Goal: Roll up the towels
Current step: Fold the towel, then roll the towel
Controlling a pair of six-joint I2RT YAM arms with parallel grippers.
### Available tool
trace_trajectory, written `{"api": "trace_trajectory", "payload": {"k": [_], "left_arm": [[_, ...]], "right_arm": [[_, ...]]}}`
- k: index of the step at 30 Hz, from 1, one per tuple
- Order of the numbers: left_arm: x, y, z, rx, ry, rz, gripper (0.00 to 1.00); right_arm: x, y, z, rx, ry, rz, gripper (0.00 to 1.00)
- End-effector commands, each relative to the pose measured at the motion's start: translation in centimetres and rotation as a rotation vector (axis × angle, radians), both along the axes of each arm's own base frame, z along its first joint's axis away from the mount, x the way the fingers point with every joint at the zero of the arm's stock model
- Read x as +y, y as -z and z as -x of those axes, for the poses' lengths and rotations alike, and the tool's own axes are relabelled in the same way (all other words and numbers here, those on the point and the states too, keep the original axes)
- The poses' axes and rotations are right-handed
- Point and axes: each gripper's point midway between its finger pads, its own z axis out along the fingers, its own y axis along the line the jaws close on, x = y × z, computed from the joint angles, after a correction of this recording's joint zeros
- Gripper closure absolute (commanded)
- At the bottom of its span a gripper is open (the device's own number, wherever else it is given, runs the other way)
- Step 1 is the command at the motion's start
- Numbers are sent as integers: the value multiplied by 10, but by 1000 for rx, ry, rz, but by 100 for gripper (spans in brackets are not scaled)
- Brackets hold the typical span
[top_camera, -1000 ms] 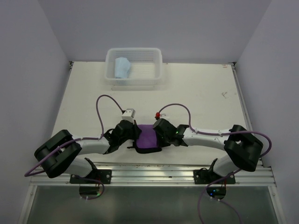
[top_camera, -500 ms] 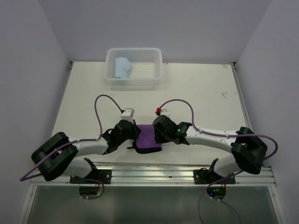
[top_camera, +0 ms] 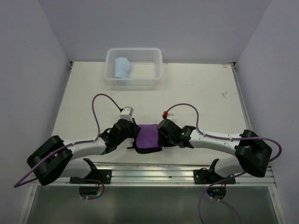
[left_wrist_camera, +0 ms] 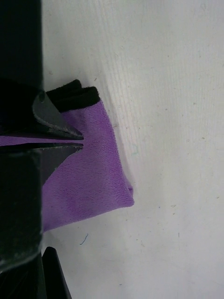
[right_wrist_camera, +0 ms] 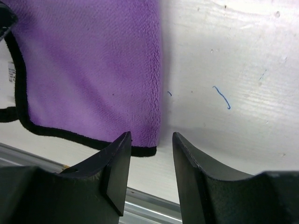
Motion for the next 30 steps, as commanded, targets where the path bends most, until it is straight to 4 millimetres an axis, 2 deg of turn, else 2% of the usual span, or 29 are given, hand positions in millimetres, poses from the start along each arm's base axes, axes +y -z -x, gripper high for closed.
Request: {"api": "trace_trajectory", "payload": {"k": [1, 7, 16, 30], "left_arm": [[-12, -29, -10, -64, 12, 50, 91], [-24, -40, -13, -71, 40, 88, 91], [-43, -50, -17, -78, 76, 126, 91], [-66, -53, -18, -69, 120, 165, 91]], "right_arm": [[9, -8, 4, 15, 62, -111, 55], [8, -3, 8, 31, 97, -156, 52], [18, 8, 13, 79, 126, -219, 49], [13, 30, 21, 129, 169, -229, 50]]}}
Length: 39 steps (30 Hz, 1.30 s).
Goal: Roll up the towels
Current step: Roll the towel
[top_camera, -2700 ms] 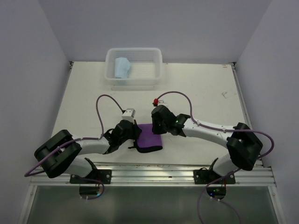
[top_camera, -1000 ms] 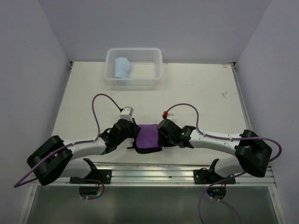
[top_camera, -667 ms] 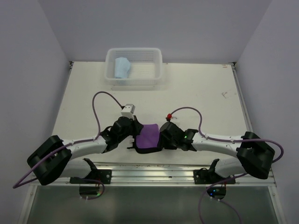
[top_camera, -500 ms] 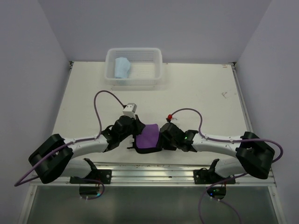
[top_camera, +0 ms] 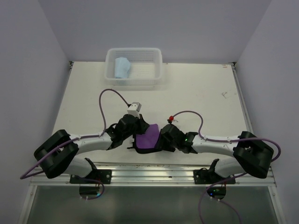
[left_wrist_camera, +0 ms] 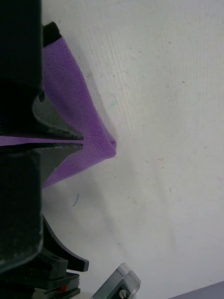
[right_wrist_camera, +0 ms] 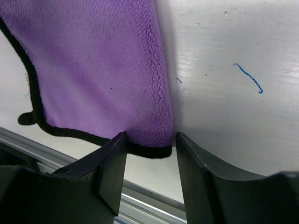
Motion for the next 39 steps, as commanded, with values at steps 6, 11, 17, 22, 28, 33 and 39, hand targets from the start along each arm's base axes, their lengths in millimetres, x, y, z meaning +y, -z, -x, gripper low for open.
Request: {"api": "trace_trajectory", "payload": {"k": [6, 11, 17, 22, 28, 33, 39], "left_arm": [[-30, -25, -9, -43, 41, 88, 91], [-34, -17, -10, -30, 47, 75, 91], [-32, 1, -9, -2, 41, 38, 91], [-31, 15, -10, 19, 34, 12, 91], [-32, 30, -11, 43, 32, -11, 91], [-31, 34, -12, 48, 24, -23, 91], [-29, 37, -12, 56, 15, -32, 91]], "right_arm": [[-1, 12, 3, 23, 30, -11, 56], [-6, 13, 3, 20, 37, 8, 62], [-8, 16, 4, 23, 40, 20, 70], [-7, 16, 3, 21, 36, 21, 79], [-7, 13, 2, 10, 27, 29, 87], [-9, 3, -1, -32, 11, 55, 97], [-5, -8, -1, -94, -47, 129, 100]]}}
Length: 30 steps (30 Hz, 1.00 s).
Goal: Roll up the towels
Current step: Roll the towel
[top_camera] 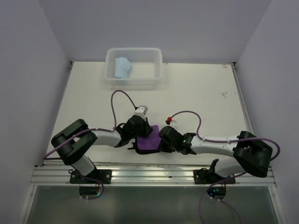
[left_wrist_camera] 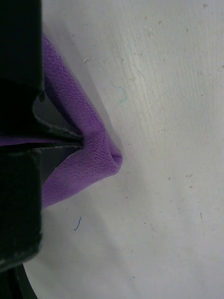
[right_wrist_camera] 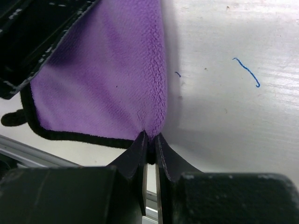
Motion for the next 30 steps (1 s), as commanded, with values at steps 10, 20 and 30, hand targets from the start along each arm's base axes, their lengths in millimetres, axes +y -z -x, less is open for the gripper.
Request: {"api": "trace_trajectory", "payload": {"k": [10, 20, 30], "left_arm": [[-11, -21, -11, -32, -30, 58, 91], [-8, -39, -10, -32, -50, 89, 87], [-5, -69, -18, -59, -68, 134, 76]], "right_arm": [[-8, -21, -2, -175, -91, 261, 100], [-28, -33, -5, -257, -157, 419, 100], [-35, -41, -10, -323, -199, 460, 100]]}}
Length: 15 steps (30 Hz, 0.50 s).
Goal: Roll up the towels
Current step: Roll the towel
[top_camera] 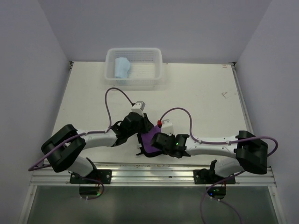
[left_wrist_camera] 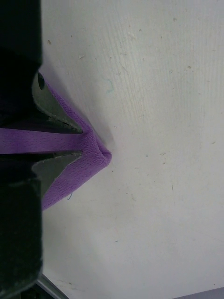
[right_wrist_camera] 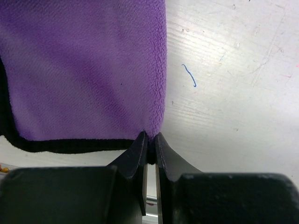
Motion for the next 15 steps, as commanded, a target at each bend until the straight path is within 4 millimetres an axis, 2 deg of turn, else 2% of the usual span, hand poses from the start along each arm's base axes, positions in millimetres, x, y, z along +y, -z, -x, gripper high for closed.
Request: {"api": "trace_trajectory", "payload": {"k": [1, 6, 11, 14, 15], "left_arm": [[-6, -31, -12, -37, -18, 66, 75], [-9, -45, -15, -39, -1, 116, 67], [-26, -64, -7, -32, 84, 179, 52], [-32, -69, -5, -15, 110, 186, 50], [-33, -62, -3, 13, 122, 168, 50]], "right_arm": [[-2, -20, -11, -85, -15, 19, 100], [-3, -23, -12, -110, -48, 42, 100], [-2, -25, -14, -128, -63, 47, 100], [-2, -26, -15, -132, -64, 50, 100], [-2, -27, -15, -133, -62, 50, 100]]}}
